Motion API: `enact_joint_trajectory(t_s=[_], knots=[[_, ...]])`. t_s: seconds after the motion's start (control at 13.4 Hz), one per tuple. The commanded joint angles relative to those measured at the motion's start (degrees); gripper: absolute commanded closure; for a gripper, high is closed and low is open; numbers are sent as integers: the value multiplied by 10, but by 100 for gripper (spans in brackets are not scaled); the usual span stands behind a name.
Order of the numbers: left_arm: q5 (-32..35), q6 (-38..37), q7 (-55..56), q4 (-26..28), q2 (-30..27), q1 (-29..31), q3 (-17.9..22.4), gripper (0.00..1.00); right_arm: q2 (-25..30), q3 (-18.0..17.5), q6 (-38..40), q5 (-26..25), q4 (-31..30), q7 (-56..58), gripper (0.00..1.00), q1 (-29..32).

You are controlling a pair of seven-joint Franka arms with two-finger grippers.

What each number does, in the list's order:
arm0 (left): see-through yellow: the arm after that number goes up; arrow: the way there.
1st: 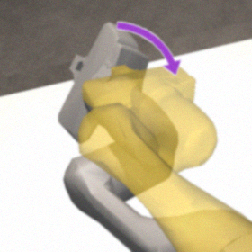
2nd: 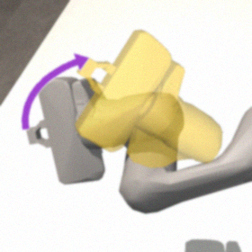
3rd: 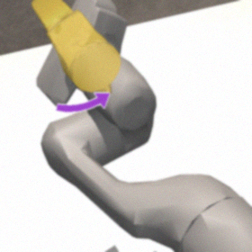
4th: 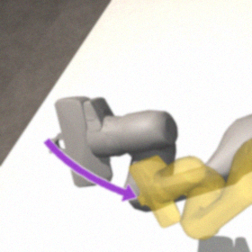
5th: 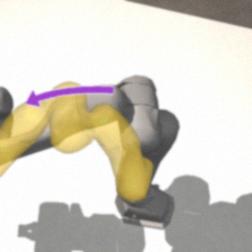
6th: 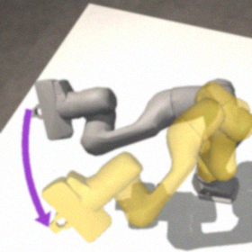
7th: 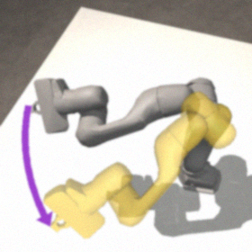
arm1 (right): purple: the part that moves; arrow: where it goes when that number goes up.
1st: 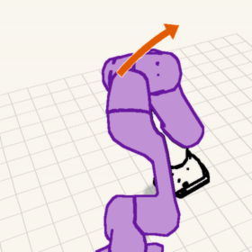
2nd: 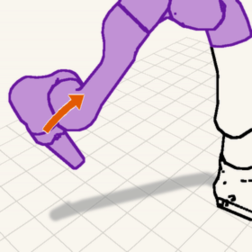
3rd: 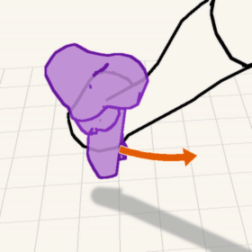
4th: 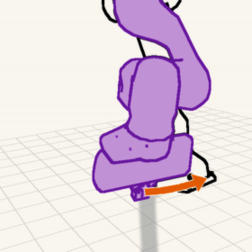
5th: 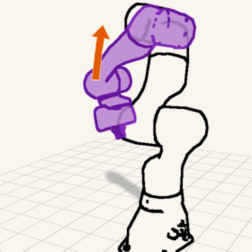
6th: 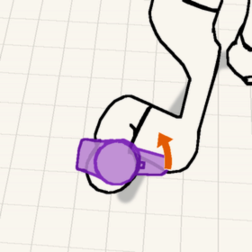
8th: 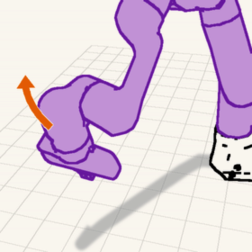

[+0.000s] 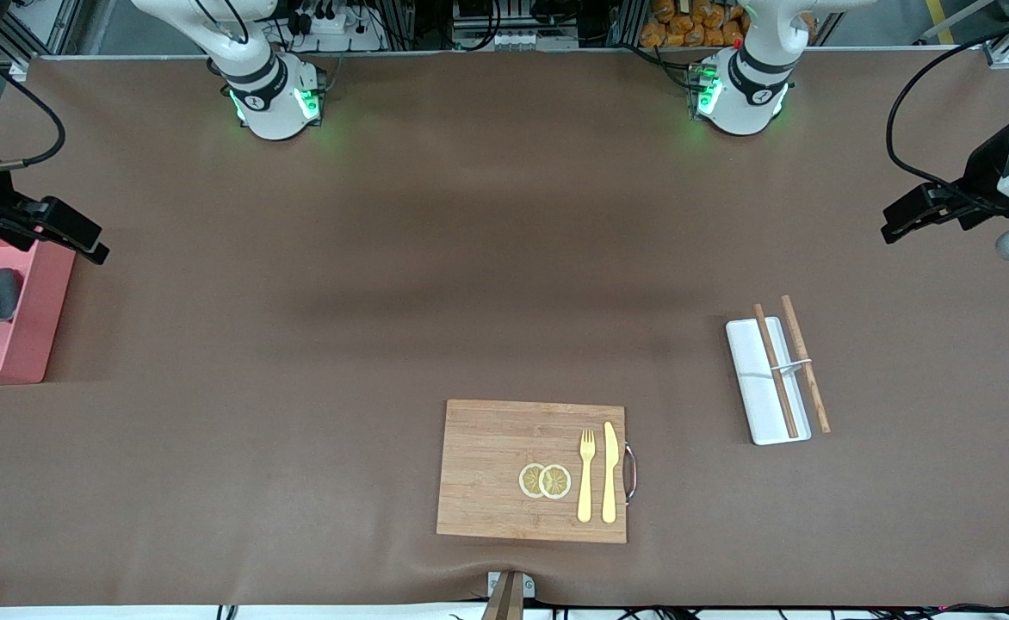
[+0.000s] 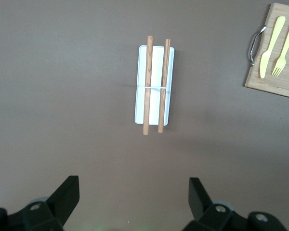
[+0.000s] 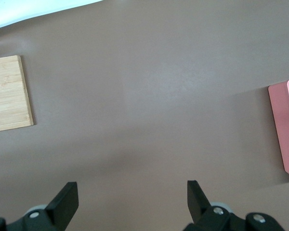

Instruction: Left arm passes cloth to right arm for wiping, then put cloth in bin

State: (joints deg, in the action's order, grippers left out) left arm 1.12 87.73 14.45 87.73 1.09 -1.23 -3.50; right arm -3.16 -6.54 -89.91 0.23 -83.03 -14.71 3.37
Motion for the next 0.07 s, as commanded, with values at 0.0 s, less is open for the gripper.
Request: enact_joint_trajectory(t_s=[0.0], knots=[[-8, -9, -13, 1, -12, 4, 0, 0, 2, -1, 3, 6, 4, 6, 0, 1]])
